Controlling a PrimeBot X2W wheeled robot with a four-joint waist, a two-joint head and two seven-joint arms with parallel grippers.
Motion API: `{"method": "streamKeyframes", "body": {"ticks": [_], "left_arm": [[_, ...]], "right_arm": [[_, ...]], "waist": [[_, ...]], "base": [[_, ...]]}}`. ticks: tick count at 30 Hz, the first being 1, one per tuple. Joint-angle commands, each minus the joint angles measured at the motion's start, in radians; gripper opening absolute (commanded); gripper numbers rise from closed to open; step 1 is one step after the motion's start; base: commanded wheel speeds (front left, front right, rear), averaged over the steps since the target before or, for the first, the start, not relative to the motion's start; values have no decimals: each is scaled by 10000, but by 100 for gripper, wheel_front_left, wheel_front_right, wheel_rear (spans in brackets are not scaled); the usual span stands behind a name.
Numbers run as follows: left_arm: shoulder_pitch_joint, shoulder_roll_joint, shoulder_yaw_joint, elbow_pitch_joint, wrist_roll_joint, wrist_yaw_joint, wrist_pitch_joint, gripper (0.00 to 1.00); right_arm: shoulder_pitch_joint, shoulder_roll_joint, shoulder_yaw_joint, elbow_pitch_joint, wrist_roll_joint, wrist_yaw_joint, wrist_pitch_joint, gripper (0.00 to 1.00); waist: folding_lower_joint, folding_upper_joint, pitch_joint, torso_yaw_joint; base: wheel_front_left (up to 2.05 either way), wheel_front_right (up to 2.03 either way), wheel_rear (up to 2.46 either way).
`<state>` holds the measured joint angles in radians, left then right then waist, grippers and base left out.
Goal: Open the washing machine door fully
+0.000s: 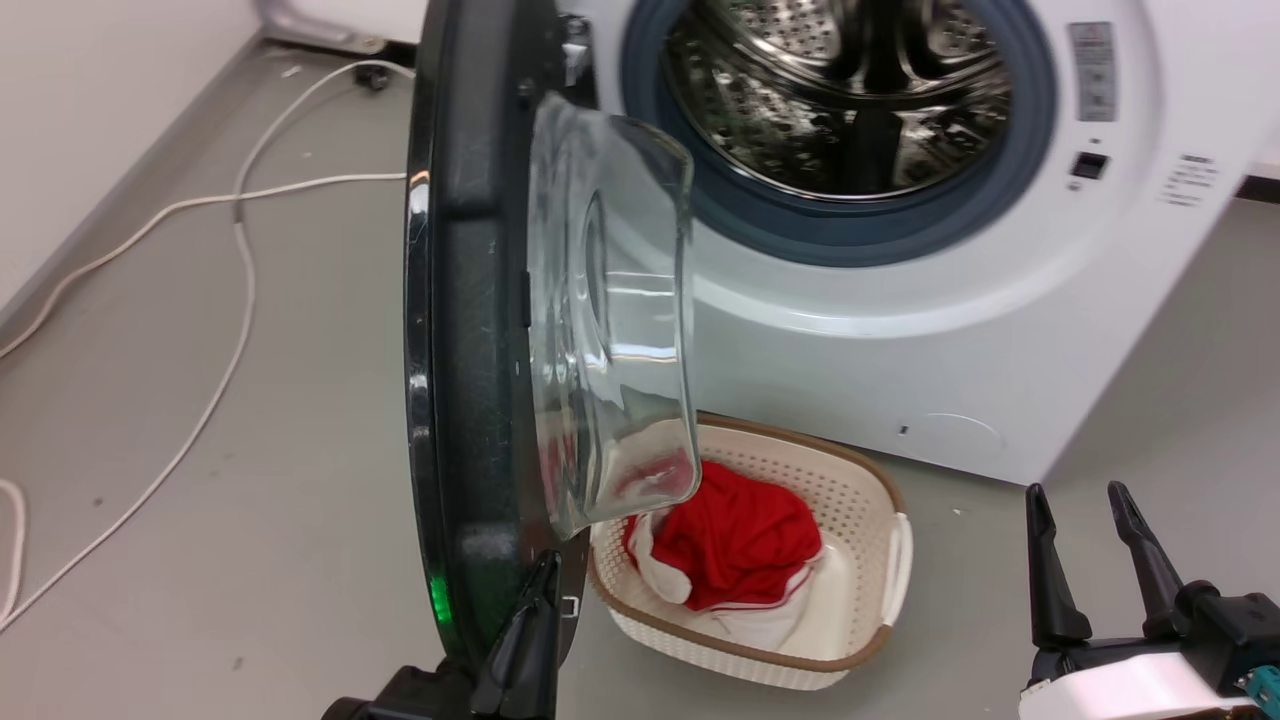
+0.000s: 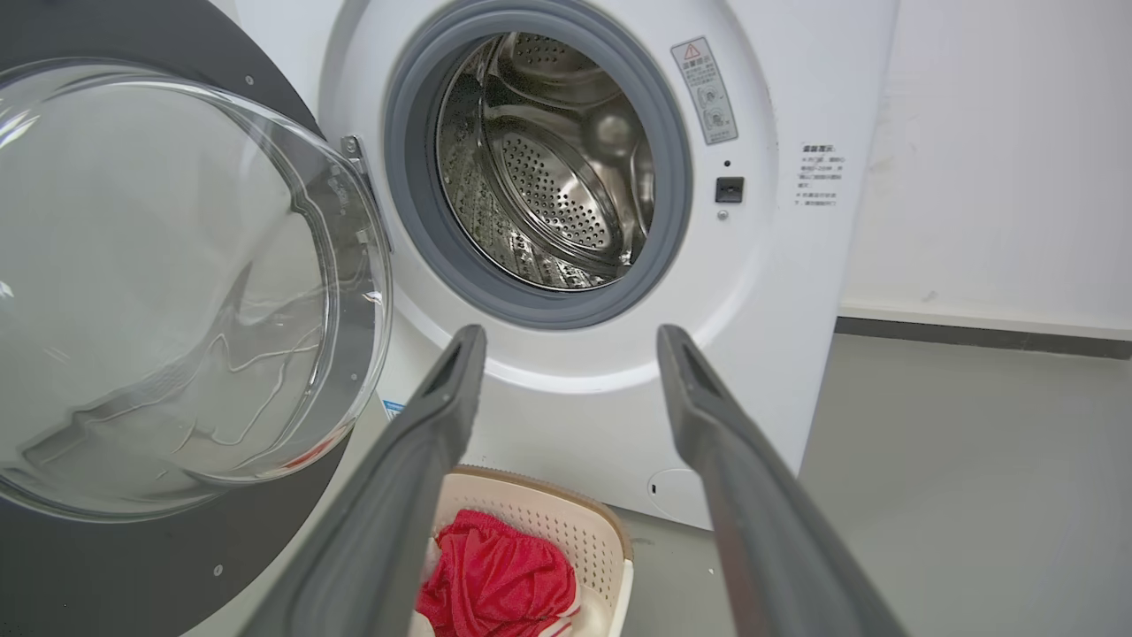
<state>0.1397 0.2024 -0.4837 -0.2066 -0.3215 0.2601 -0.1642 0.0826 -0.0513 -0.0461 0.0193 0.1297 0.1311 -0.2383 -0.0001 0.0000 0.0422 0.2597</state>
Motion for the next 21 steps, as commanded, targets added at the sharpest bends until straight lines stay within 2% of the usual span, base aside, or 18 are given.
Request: {"method": "streamKeyframes", "body": {"ticks": [1,11,21], "left_arm": [[97,45,170,-79,-45,144,-66,0],[177,165,780,26,-395,381,-217,0],[-441,425,1884,648,-997,228,-628,0]], "right_arm": [[-47,22,18,-26,-44,-7,-26,100],[-219,21,60,-39,-78,-7,-56,100],[-399,21,116,-159,-237,-7,136,100]], "waist": [[1,0,115,560],[1,0,326,1482],[1,0,693,1722]], "base": [[0,0,0],[0,0,0],[0,0,0]]}}
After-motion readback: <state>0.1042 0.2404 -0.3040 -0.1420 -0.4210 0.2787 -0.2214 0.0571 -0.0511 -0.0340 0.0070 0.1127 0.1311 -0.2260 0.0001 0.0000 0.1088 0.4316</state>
